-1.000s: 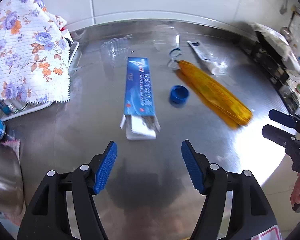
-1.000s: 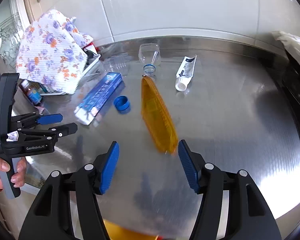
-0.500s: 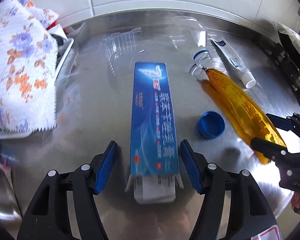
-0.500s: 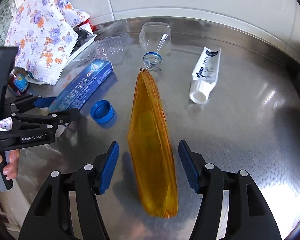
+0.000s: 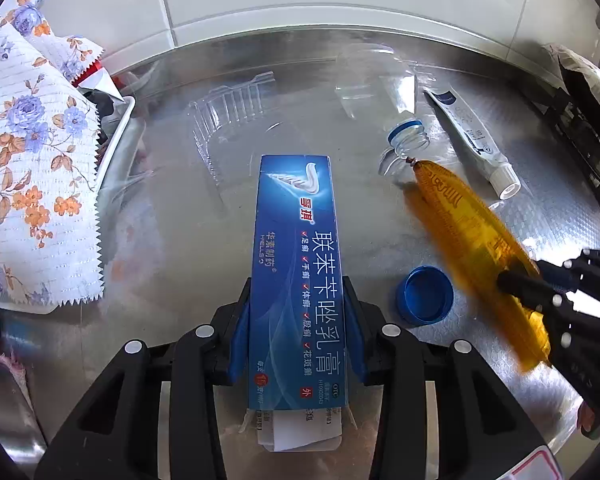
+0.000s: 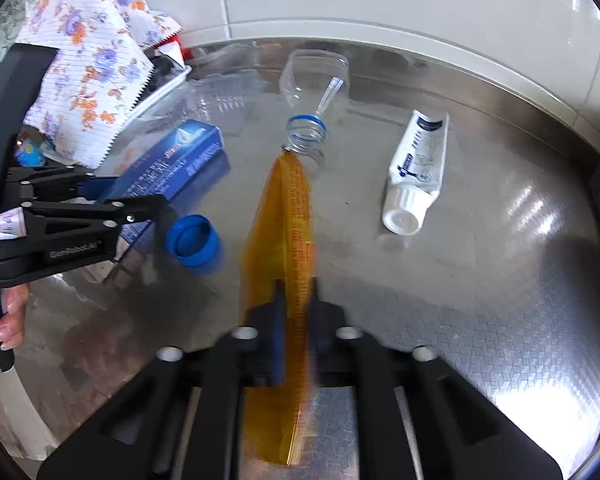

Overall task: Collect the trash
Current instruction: 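Grasp the blue toothpaste box with the left tool while the right grasps the orange wrapper, then carry the toothpaste box and orange wrapper down over the yellow wastebasket with both tools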

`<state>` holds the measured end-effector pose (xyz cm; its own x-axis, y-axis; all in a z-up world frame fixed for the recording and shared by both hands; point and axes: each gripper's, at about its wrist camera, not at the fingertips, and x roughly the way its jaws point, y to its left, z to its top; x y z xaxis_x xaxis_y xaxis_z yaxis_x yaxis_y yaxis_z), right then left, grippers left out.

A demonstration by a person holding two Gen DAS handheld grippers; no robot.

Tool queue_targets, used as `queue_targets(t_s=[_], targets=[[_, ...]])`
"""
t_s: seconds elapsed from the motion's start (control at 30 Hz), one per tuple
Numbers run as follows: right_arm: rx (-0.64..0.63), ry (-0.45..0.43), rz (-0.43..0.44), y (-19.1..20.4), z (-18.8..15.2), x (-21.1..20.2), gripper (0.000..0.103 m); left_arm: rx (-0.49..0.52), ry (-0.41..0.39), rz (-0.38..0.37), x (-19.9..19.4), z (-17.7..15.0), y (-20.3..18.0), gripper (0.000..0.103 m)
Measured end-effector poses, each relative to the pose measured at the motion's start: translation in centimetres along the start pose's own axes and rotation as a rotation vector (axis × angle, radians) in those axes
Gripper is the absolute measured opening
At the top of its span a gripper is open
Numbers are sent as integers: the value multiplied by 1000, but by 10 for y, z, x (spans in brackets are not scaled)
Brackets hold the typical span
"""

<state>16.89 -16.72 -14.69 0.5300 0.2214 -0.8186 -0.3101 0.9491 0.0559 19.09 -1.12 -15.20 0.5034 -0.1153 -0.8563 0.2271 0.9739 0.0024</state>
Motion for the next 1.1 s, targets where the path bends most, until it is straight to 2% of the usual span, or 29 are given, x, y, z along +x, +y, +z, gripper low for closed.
queue_targets(t_s=[0.07,0.23,0.7,1.1], targets=[[8,3,17,0,0,0,3,-5,2,-7,0,0,1,39],[36,-1,37,-1,0,-3,3,-23,-7,-24,-5,-1,6,39],[64,-42,25,9,2,-29,2,-8,-42,-35,-33,-9,10,39],[132,-87,-16,31,-29,-68,2,61,-73,-65,-73,-40,6,39]])
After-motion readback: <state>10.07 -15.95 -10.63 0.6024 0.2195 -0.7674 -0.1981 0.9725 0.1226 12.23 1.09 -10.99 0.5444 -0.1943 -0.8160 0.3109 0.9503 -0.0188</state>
